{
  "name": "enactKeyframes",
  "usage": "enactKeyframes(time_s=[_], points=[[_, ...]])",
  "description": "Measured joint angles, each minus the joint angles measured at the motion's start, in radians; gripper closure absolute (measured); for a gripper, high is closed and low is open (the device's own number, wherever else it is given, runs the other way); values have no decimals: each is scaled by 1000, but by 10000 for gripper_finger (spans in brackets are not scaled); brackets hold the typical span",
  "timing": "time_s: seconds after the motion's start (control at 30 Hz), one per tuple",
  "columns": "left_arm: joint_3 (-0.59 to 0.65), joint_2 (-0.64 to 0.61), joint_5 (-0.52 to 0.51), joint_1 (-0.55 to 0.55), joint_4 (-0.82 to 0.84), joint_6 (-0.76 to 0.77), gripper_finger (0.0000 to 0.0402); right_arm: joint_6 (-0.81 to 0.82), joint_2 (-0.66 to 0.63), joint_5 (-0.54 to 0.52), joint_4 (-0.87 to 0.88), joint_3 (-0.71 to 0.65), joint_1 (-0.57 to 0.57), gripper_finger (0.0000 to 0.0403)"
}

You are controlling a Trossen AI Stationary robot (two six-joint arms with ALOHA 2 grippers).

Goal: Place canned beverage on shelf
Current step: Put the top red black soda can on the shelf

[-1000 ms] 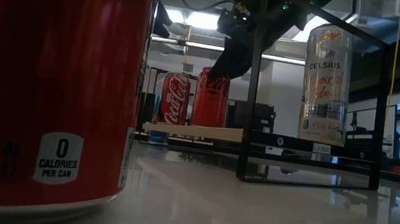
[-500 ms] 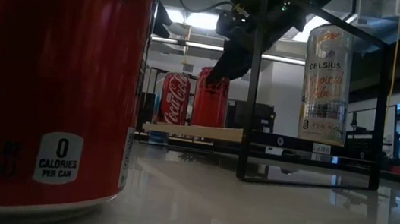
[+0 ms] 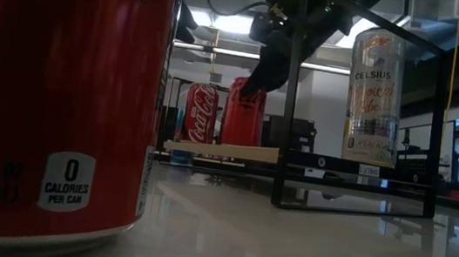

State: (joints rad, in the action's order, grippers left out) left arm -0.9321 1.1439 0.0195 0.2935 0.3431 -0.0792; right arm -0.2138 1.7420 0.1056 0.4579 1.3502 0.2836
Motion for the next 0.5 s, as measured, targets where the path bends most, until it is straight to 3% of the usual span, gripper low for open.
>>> enactKeyframes(time_s=[0.5], points=[[0, 0, -1, 0, 1, 0, 64, -19, -58, 25, 71, -5, 73, 105]])
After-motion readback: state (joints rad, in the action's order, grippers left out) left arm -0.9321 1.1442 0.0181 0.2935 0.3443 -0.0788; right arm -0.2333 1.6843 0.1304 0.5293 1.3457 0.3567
